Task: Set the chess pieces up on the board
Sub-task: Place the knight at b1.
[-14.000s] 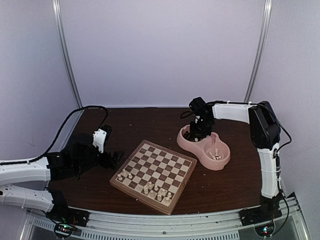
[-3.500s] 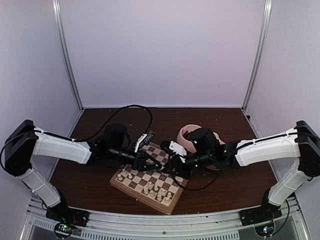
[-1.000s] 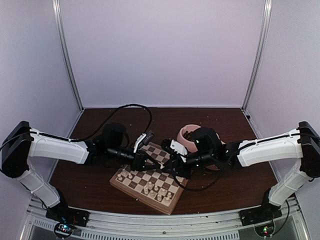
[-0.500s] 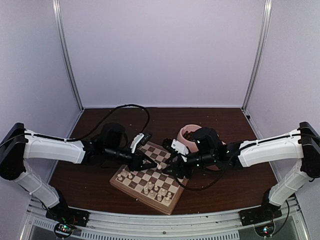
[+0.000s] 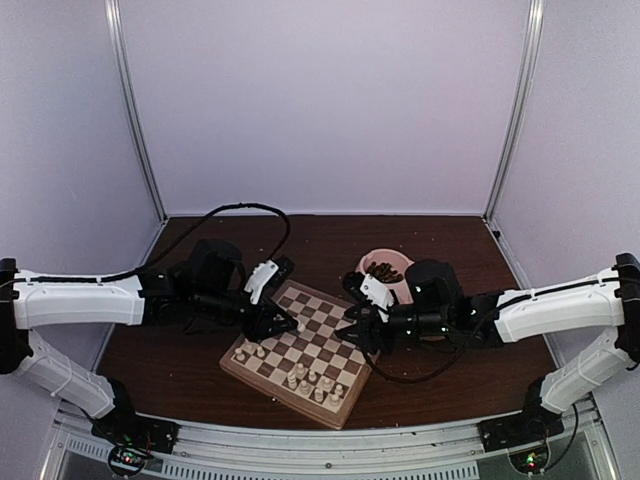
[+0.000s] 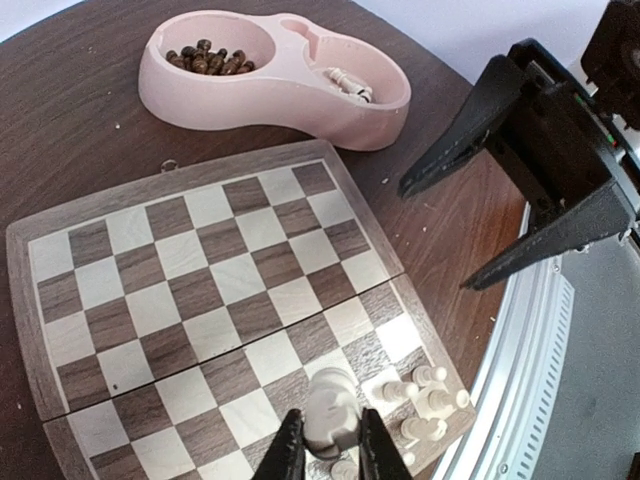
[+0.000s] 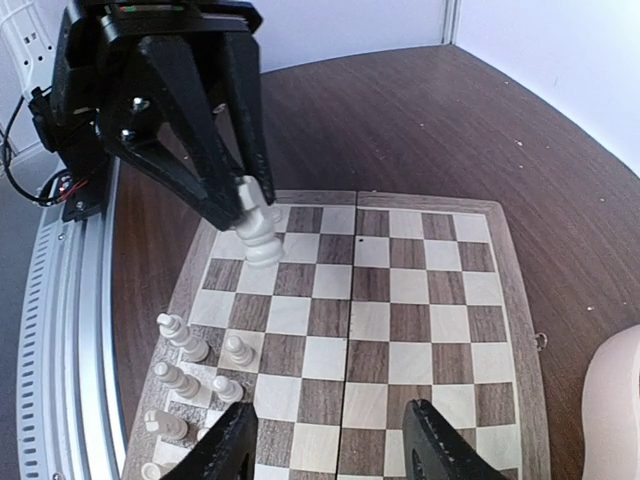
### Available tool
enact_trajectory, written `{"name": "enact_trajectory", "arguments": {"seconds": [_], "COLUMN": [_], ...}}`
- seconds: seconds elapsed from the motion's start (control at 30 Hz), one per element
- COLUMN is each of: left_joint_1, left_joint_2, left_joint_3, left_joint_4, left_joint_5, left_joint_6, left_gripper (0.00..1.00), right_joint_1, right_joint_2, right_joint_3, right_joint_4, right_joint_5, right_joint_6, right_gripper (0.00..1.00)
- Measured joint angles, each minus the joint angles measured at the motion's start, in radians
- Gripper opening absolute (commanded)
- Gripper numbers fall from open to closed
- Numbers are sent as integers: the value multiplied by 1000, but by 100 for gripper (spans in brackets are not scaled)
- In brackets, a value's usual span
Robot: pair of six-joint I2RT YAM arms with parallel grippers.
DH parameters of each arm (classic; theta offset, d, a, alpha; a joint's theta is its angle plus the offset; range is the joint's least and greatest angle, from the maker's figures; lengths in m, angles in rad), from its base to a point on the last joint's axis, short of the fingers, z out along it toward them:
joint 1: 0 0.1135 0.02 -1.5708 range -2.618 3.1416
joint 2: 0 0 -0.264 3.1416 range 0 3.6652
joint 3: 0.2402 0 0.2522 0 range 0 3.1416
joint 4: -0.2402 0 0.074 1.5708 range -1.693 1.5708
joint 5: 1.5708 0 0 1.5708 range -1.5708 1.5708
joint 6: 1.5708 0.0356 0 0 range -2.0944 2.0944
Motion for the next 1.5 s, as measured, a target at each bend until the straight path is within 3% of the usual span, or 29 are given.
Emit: {"name": "enact_trajectory", "arguments": {"seconds": [0.5, 0.73, 1.07, 1.5], "left_joint_1": [-23, -51, -152, -153], "left_joint_2": [-275, -258, -53, -69], "left_joint_3": [-166, -209, -166, -154], "left_joint_4": [-176, -190, -214, -251], "left_joint_5": [-210, -288, -458, -531], "left_joint_6": [-4, 10, 26, 21], "left_gripper": [8, 8, 5, 6], "right_joint_1": [-7, -10, -10, -10], "right_joint_2": [-17, -17, -27, -27], "right_joint_3": [-30, -30, -33, -33], "right_joint_4": [47, 50, 50, 50], "right_joint_5": [115, 124, 123, 122], "right_joint_6": [9, 12, 15, 15], "right_gripper": [53, 53, 53, 53]}}
